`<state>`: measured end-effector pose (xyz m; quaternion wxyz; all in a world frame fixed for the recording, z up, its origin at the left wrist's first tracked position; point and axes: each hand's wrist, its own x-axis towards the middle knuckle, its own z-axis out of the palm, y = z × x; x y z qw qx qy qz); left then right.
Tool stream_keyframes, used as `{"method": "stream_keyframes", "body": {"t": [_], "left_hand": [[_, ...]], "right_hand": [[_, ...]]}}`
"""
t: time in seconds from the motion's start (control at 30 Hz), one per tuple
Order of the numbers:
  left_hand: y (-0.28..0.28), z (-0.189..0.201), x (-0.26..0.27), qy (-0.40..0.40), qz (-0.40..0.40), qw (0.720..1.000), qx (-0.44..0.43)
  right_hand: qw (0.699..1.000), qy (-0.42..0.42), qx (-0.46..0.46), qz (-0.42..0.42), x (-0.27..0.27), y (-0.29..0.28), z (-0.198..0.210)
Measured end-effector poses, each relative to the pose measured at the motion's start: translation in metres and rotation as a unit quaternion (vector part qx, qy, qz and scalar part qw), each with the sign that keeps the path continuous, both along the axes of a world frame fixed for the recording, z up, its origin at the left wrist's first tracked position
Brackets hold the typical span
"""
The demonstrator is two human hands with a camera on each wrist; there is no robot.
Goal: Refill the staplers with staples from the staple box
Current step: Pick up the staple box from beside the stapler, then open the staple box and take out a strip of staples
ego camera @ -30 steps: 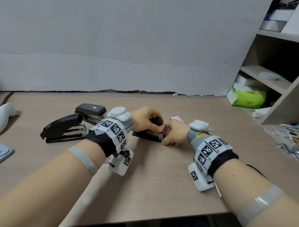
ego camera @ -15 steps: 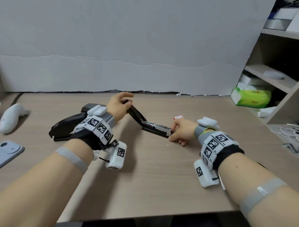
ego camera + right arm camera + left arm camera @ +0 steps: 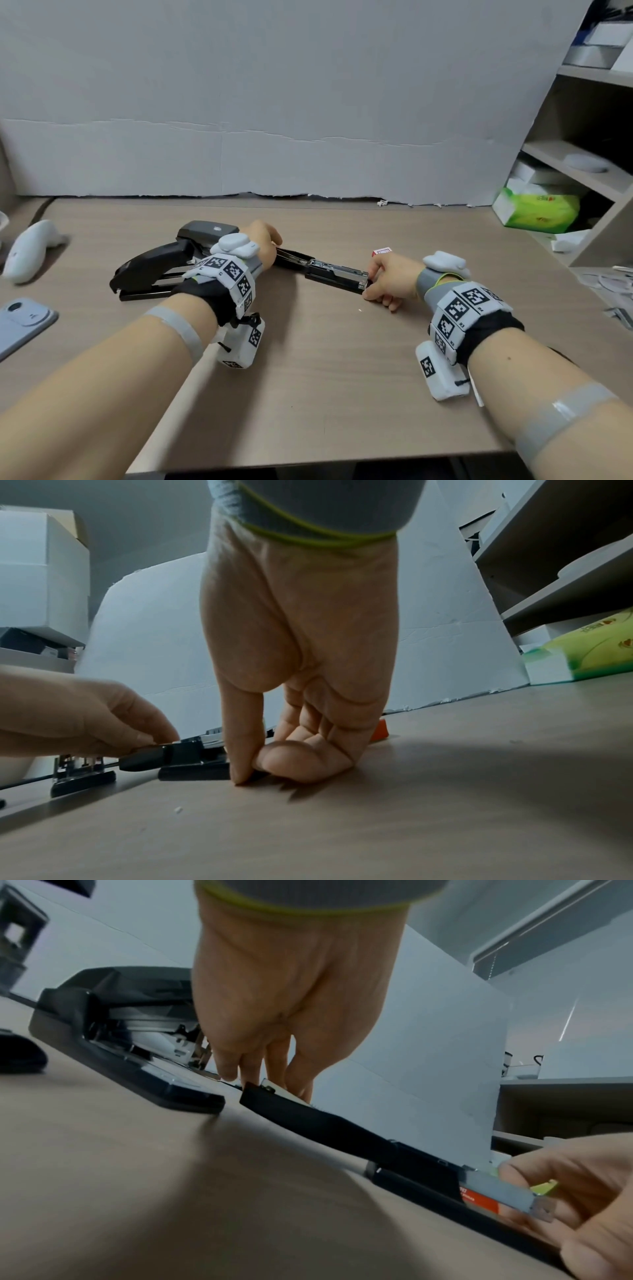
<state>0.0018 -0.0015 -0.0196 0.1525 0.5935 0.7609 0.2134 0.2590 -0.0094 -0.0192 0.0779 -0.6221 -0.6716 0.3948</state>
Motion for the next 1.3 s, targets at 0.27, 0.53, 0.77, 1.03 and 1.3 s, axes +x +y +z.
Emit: {"method": "stream_keyframes", "body": {"t": [0.27,0.53,0.77,1.03,1.3], "left_hand": [[-0.015,0.017,0.027,-0.002,-0.209,0.978,-0.018],[0.000,0.002,0.044,0.001,-0.260,0.962,-0.085],[0.007,0.000,0.039,-0.010,-0.207,0.976,-0.067],[0.012,0.005,0.042,-0.012,-0.181,0.982,-0.060],[0.005,0.023,0.058,-0.445,-0.175,0.878,-0.007]], "right_hand": [[1.000,0.004,-0.018,-0.001,0.004,-0.004,0.010],[0.979,-0.126,0.090,-0.131,0.030,0.029,0.025],[0.968,-0.229,0.049,-0.094,0.025,0.062,-0.003],[0.986,-0.089,0.120,-0.074,0.011,0.023,0.037],[0.976,0.095,0.191,-0.047,-0.016,0.001,0.034]]}}
